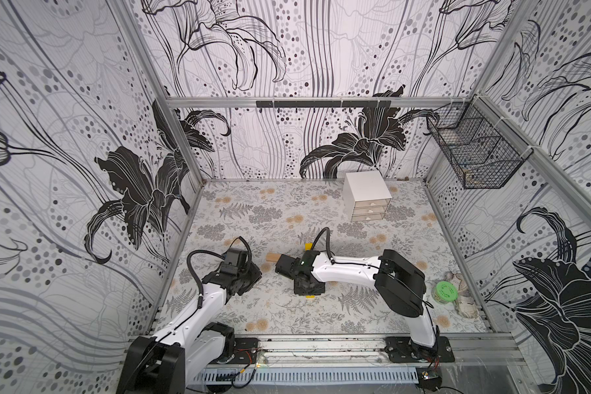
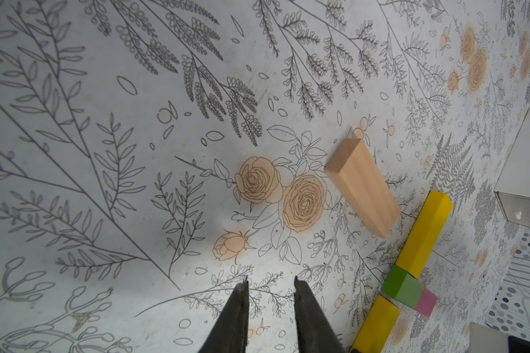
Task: Assemble the letter h with building blocks
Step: Assemble the building block at the center of the board.
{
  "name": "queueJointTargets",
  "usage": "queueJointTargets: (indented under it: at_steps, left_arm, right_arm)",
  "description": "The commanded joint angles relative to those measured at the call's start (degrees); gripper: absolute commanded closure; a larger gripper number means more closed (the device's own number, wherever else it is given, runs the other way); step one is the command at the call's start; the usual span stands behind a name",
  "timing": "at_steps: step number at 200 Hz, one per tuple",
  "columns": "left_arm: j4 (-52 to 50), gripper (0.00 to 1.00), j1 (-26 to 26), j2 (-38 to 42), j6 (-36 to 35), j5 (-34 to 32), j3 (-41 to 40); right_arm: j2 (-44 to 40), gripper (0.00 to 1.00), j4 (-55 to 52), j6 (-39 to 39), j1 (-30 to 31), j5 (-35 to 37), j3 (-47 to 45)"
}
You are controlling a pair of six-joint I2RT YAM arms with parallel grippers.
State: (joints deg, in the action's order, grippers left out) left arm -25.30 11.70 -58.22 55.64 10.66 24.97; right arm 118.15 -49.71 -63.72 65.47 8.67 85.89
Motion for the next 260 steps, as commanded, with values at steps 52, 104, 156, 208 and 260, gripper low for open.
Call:
queueJointTargets:
  at_steps: [52,104,156,208,260]
  left_arm:
    - [0.8,0.71,0.2,-0.3,-1.3,-0.3,1.2]
    - [0.8,0.71,0.2,-0.4,-1.3,-0.4,1.2]
    - [0.3,0.71,0.2,0.0,-1.6,-0.6,1.1]
    - [0.5,0.71,0.2,-0.2,-1.8,-0.7,1.0]
    - [0.3,0.71,0.2,-0.1,-1.9,-0.9,0.9]
  right_arm:
    - [-1.8,0.37,-1.5,0.4,0.2,0.6,-0.4]
    - [-2.8,0.4,-2.3,-0.3,1.3,1.4,-1.0]
    - [-0.9,0.46,-2.0,-0.4,0.5,1.4,-0.1]
    - [-1.1,0.54,-1.1,-0.5,-0.3,1.3,-1.3]
    - [-0.5,0.58,-0.9,-0.6,-0.3,1.2,-0.8]
